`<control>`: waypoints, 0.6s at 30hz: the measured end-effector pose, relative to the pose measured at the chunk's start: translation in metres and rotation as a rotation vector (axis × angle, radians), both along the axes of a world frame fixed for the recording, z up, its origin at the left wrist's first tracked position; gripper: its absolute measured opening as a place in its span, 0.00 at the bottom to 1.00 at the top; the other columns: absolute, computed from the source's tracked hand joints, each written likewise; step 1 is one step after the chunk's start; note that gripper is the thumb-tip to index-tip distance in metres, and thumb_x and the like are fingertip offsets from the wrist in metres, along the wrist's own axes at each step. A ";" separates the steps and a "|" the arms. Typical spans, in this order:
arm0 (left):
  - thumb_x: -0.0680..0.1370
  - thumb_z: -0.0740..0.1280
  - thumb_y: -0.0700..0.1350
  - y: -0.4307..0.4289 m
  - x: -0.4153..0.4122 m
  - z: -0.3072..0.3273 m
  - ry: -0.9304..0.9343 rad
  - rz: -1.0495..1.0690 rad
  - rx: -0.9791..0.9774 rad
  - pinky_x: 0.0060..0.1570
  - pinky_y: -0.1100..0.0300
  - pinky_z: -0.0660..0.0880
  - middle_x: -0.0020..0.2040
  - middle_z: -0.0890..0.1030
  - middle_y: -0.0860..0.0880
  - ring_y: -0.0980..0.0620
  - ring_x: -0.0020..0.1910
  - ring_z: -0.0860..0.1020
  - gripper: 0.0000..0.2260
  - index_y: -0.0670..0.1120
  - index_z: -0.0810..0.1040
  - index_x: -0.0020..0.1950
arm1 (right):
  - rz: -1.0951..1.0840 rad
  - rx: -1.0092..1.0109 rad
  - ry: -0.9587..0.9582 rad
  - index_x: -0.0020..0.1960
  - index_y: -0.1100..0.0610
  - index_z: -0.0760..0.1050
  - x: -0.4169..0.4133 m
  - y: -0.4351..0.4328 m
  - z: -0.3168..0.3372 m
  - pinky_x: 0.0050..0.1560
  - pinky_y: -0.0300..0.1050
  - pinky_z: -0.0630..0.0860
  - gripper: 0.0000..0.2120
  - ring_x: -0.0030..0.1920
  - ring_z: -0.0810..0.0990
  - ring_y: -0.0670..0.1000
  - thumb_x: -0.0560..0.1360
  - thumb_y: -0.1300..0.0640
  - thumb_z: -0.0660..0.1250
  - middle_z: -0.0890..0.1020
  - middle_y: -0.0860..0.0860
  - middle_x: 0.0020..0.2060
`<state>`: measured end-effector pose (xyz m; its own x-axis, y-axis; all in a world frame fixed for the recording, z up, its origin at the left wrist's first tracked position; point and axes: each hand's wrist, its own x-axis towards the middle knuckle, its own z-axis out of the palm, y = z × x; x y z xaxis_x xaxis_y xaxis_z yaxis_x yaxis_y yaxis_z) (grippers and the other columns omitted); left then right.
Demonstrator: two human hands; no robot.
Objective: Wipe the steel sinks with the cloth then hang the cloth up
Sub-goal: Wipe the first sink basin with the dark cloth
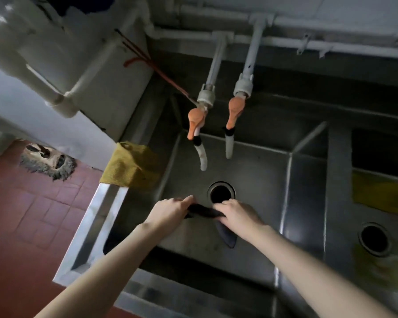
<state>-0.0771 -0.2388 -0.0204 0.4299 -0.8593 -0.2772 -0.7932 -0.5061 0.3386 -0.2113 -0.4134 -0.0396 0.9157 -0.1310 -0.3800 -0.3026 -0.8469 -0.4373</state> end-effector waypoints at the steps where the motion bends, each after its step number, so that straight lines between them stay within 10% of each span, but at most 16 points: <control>1: 0.77 0.62 0.49 -0.009 0.000 -0.010 0.006 -0.026 -0.017 0.37 0.55 0.73 0.43 0.81 0.52 0.45 0.40 0.80 0.09 0.57 0.68 0.56 | -0.027 -0.061 -0.077 0.51 0.52 0.78 -0.005 -0.006 -0.014 0.39 0.49 0.76 0.09 0.47 0.78 0.55 0.72 0.57 0.64 0.81 0.51 0.42; 6: 0.69 0.68 0.46 -0.028 -0.007 -0.075 -0.035 -0.111 -0.075 0.40 0.59 0.74 0.35 0.81 0.52 0.46 0.36 0.79 0.13 0.54 0.74 0.52 | -0.099 -0.232 -0.294 0.49 0.53 0.82 -0.035 -0.010 -0.076 0.42 0.46 0.75 0.14 0.43 0.79 0.54 0.68 0.59 0.60 0.83 0.48 0.43; 14: 0.76 0.61 0.42 -0.011 -0.030 -0.167 0.285 -0.050 0.333 0.45 0.54 0.75 0.50 0.83 0.46 0.42 0.47 0.79 0.15 0.56 0.72 0.61 | -0.133 0.035 0.243 0.60 0.49 0.78 -0.065 0.028 -0.163 0.52 0.47 0.74 0.15 0.52 0.81 0.56 0.74 0.58 0.64 0.83 0.50 0.51; 18: 0.75 0.64 0.42 -0.019 -0.032 -0.188 0.293 0.151 0.156 0.48 0.52 0.76 0.53 0.81 0.46 0.42 0.48 0.79 0.18 0.54 0.69 0.64 | -0.401 -0.111 0.055 0.58 0.50 0.77 -0.057 0.023 -0.169 0.37 0.47 0.77 0.19 0.41 0.82 0.57 0.68 0.58 0.74 0.83 0.52 0.44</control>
<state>-0.1090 -0.2577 -0.2082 0.4320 -0.7299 -0.5297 -0.5865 -0.6736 0.4498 -0.2681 -0.3909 -0.2086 0.7627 -0.5158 -0.3902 -0.6381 -0.6982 -0.3245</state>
